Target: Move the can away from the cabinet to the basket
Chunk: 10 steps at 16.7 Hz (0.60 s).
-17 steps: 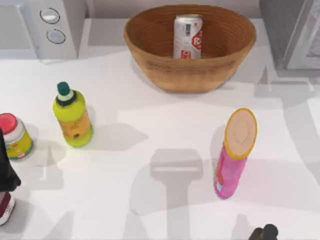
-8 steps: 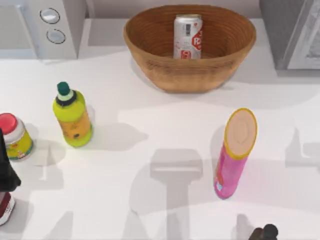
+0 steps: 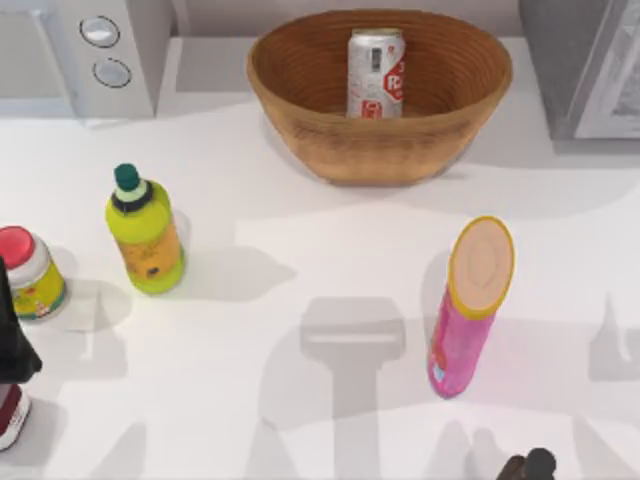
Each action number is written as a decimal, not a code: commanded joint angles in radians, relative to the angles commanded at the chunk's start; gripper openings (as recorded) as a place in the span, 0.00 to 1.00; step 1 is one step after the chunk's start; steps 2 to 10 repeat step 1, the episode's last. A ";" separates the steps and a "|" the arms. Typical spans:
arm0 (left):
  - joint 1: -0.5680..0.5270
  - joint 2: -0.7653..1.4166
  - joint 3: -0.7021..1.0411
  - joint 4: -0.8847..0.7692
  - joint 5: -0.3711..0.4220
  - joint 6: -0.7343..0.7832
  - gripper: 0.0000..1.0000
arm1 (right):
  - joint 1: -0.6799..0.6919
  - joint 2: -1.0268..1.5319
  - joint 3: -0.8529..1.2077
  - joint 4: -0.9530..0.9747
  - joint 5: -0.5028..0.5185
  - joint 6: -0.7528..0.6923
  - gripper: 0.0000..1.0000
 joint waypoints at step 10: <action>0.000 0.000 0.000 0.000 0.000 0.000 1.00 | 0.000 0.000 0.000 0.000 0.000 0.000 1.00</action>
